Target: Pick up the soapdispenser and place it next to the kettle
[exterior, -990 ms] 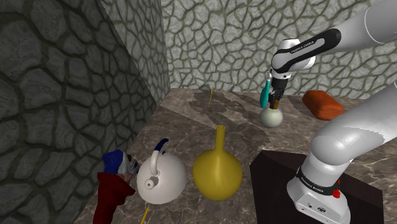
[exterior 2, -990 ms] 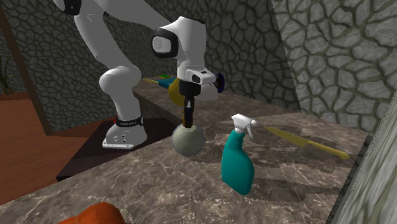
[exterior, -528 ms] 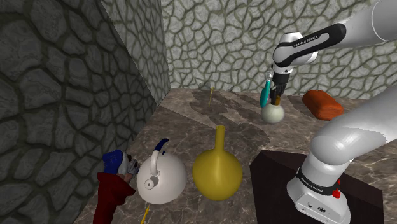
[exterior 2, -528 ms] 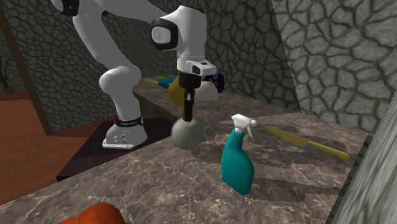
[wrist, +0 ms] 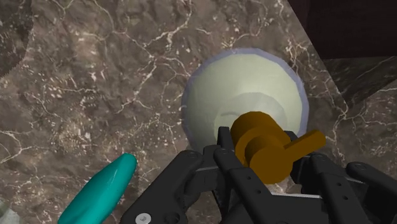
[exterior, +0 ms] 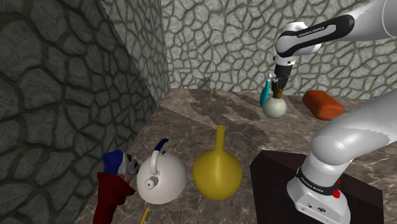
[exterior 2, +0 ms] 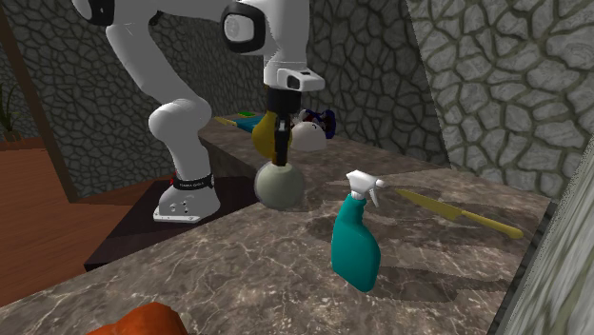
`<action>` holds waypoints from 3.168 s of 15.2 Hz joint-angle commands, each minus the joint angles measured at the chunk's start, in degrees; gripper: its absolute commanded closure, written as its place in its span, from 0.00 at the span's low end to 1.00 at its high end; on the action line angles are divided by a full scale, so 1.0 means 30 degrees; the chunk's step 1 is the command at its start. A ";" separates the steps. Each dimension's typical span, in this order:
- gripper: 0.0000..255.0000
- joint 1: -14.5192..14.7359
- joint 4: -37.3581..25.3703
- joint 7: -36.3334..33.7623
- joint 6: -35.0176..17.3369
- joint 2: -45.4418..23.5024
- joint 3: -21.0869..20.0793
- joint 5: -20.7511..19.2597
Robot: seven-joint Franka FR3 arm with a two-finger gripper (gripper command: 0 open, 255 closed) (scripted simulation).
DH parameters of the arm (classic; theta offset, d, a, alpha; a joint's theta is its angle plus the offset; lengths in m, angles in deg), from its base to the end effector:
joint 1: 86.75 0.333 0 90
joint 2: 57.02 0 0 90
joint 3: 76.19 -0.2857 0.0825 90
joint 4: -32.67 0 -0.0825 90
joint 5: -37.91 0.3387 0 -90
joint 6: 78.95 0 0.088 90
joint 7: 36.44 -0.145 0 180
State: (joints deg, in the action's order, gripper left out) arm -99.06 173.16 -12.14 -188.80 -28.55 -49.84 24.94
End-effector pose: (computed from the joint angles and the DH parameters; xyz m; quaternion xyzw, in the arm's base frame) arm 0.2754 -0.2481 0.4041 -0.9979 0.0538 0.0305 0.0196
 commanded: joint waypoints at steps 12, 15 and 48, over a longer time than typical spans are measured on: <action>1.00 0.0112 -0.2874 -0.0006 0.3506 0.0632 -0.0669 0.0331; 1.00 0.0153 -0.3621 0.0015 0.4273 0.0650 -0.0793 0.0418; 1.00 0.2422 -0.8236 -0.6304 0.8552 -0.0158 -0.6331 0.3743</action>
State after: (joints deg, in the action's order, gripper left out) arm -92.34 148.86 -29.37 -163.02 -28.51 -67.65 35.41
